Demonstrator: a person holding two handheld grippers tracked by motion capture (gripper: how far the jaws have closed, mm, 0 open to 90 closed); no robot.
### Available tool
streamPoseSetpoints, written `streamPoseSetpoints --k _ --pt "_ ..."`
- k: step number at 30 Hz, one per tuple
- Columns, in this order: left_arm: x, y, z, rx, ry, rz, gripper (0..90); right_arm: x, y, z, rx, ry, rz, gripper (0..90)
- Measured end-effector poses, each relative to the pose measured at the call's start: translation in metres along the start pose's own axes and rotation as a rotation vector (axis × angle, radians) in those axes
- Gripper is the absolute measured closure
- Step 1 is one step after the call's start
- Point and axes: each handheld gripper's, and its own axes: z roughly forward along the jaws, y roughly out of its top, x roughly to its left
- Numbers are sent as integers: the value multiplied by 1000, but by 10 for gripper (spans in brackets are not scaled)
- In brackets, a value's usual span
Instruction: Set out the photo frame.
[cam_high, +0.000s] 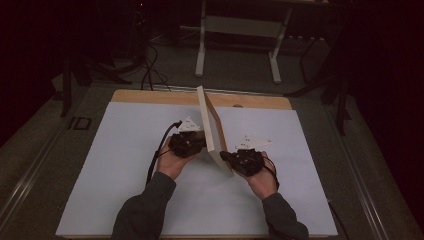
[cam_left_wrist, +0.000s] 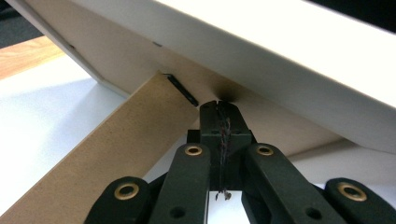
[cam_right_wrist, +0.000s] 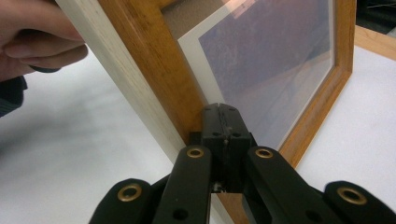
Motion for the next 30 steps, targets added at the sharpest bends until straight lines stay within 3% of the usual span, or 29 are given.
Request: streamPoseSetpoints --k 9,16,30 --pt "-2 -4 -13 -42 -20 7 900 3 2 3 4 -1 2 900" --pt "-3 -4 -15 -39 -27 28 900 4 4 5 9 -7 4 900" --pt "8 -5 -18 -25 -15 3 900 10 12 17 20 8 0 900"
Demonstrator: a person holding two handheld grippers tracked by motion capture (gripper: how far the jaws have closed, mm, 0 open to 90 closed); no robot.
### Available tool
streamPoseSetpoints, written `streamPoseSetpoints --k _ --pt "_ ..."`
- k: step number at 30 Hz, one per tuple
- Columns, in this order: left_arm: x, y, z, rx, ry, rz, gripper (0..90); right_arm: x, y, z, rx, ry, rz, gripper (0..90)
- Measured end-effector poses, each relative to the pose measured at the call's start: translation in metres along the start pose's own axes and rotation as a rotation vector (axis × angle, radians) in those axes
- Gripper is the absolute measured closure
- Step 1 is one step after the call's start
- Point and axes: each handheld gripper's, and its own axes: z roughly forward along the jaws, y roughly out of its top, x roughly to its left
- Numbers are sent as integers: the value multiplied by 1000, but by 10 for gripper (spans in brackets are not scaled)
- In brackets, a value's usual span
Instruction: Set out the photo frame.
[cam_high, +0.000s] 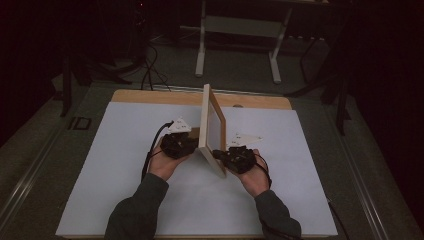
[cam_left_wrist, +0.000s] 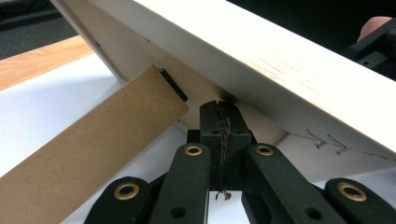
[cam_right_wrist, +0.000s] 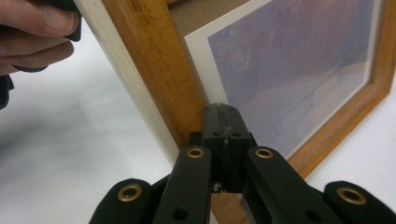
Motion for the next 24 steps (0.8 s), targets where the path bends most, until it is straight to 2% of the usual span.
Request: streamPoseSetpoints --k 3,16,19,24 --pt "1 0 -1 5 6 3 900 1 2 2 4 0 -2 900" --pt "10 -2 -4 6 -2 -29 899 6 7 10 11 4 5 900" --pt "11 -2 -4 6 4 -40 851 5 7 10 12 8 3 900" --pt "9 -3 -5 15 -1 -31 778 4 6 8 12 11 -1 900"
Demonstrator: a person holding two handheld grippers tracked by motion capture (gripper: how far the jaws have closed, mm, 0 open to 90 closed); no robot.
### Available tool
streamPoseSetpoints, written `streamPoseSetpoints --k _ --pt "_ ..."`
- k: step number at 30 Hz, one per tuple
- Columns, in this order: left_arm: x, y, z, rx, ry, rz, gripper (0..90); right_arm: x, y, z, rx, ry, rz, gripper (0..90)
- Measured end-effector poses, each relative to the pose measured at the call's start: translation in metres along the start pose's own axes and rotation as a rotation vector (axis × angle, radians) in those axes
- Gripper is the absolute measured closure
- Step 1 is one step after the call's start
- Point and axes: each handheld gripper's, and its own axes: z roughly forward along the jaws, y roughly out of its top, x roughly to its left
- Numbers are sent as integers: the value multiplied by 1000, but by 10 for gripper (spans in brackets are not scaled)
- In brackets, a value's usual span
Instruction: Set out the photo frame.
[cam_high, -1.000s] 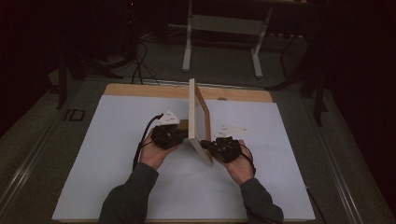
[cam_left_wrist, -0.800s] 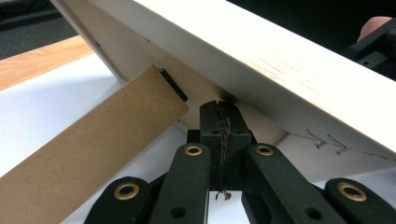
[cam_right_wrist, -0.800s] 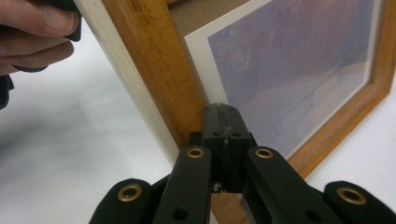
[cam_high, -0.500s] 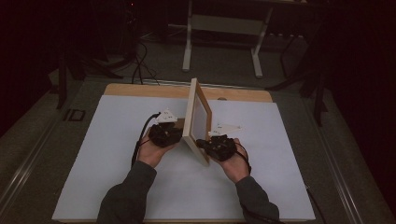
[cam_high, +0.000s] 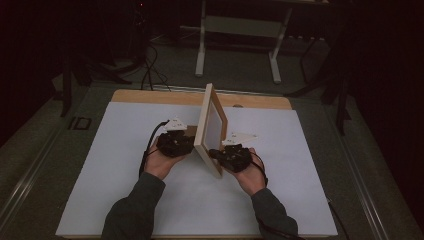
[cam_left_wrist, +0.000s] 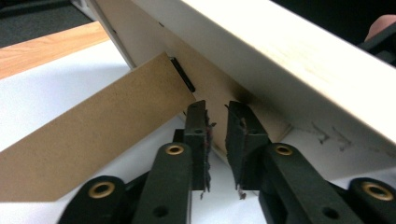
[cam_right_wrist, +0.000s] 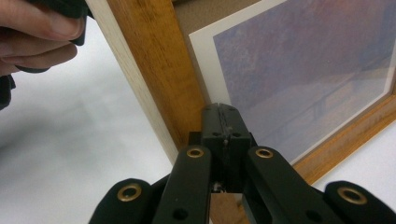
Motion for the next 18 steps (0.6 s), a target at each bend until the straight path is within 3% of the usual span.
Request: streamPoseSetpoints --k 6,18 --pt "2 -2 -2 -3 -16 -21 674 -1 -2 -2 8 0 -8 898" --pt "-2 -4 -13 7 14 -43 550 -11 -10 -9 12 -21 7 850"
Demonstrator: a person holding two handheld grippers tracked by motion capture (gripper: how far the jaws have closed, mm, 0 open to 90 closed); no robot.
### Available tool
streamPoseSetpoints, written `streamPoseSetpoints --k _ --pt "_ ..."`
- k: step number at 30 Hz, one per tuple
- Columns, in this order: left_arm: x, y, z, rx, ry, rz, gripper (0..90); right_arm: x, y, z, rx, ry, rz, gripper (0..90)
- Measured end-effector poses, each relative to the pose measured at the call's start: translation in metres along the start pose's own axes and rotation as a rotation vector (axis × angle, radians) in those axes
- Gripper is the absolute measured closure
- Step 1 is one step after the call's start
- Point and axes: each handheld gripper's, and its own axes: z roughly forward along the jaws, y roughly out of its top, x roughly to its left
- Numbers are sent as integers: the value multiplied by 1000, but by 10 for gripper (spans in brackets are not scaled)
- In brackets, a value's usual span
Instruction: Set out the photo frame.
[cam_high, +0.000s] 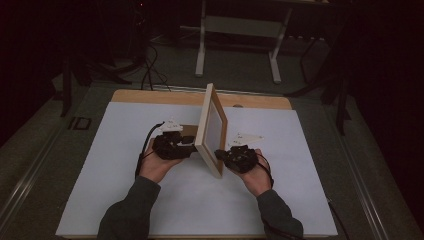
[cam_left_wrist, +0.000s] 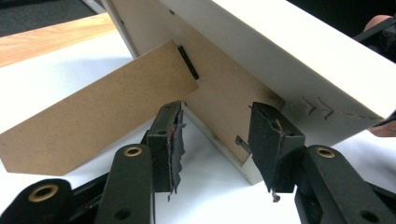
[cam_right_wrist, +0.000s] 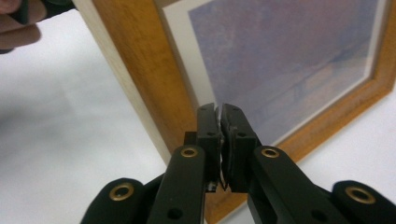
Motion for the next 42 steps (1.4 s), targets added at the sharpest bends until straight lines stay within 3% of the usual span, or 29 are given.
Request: streamPoseSetpoints --k 9,12,16,25,33,42 --pt "1 -6 -5 13 0 -10 501 -7 -6 -6 -2 -20 10 811" --pt "-2 -8 -10 16 17 17 487 -9 -8 -7 -1 -26 12 807" --pt "-5 -10 -15 14 24 24 464 -11 -10 -10 4 -27 15 800" --pt "-14 -16 -19 21 -11 52 441 -15 -14 -12 8 -37 19 778" --pt "-23 -18 -17 26 -38 51 444 -18 -17 -14 8 -47 28 750" --pt "-37 -13 -18 2 -27 60 410 -22 -19 -18 4 -52 39 742"
